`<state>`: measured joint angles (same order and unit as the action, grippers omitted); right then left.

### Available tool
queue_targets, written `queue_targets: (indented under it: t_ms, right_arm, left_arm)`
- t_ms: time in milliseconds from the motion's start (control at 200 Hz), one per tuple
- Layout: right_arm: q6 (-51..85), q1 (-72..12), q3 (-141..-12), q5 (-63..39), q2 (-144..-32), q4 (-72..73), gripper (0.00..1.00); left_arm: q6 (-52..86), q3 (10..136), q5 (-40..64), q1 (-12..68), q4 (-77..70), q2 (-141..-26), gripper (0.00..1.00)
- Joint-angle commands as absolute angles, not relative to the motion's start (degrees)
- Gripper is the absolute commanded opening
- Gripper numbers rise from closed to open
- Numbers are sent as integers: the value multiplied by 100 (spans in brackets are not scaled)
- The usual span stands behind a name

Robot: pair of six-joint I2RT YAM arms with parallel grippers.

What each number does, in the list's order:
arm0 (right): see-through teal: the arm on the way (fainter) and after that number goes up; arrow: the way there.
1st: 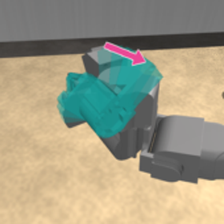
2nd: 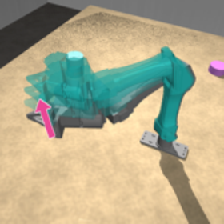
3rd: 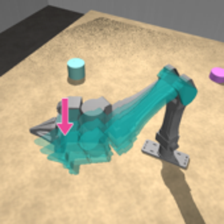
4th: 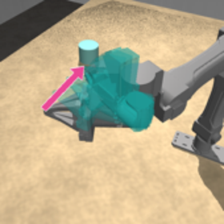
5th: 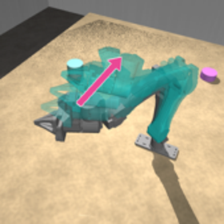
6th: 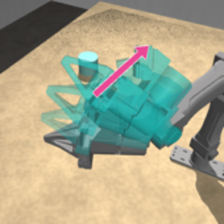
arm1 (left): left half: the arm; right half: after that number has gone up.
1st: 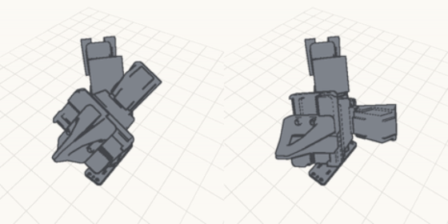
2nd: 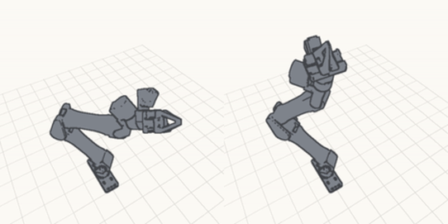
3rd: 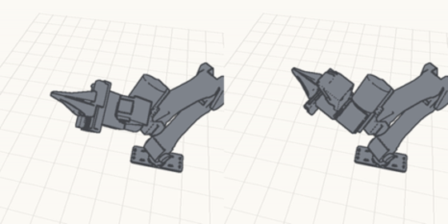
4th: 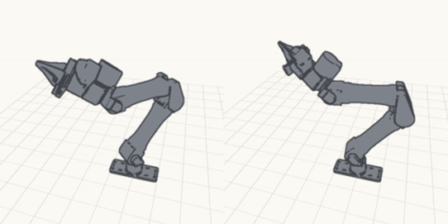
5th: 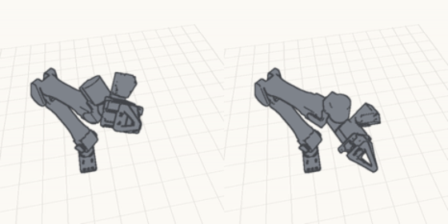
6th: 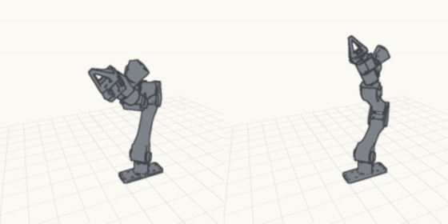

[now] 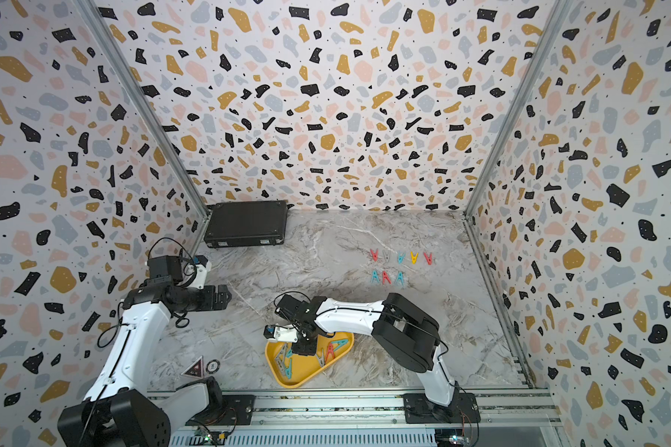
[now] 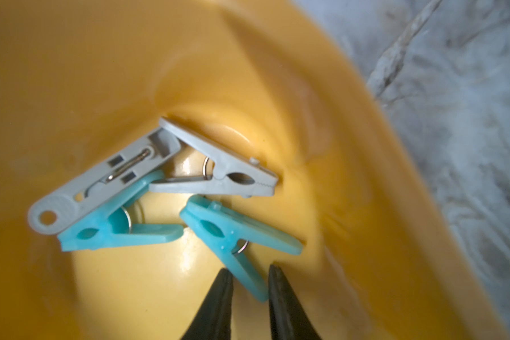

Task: Take the clothespins out of the storage box
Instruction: Pick up the clothespin from the storage box.

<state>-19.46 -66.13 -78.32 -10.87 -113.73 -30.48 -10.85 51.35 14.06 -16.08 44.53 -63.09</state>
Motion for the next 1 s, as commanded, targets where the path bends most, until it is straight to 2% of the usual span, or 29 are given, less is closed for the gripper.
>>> queue_targets:
  t_ms: [0, 190, 285, 551, 996]
  right_arm:
    - [-1837, -6618, -7742, -1035, -11019, -3270, 24]
    - [-1751, -6618, -7570, -1051, -10820, -3247, 14]
    - [-1705, -6618, -7447, -1055, -10701, -3219, 5]
    - [-1570, -6618, -7230, -1050, -10395, -3214, 0]
    - [-943, -6604, -6707, -958, -9108, -3141, 0]
  left_arm:
    - [-1062, 5186, 1450, -1635, 4373, -6319, 100]
    - [-1062, 5190, 1450, -1644, 4359, -6328, 100]
    - [-1058, 5186, 1450, -1644, 4360, -6337, 100]
    - [-1057, 5199, 1459, -1644, 4376, -6368, 100]
    - [-1059, 5192, 1481, -1647, 4374, -6341, 100]
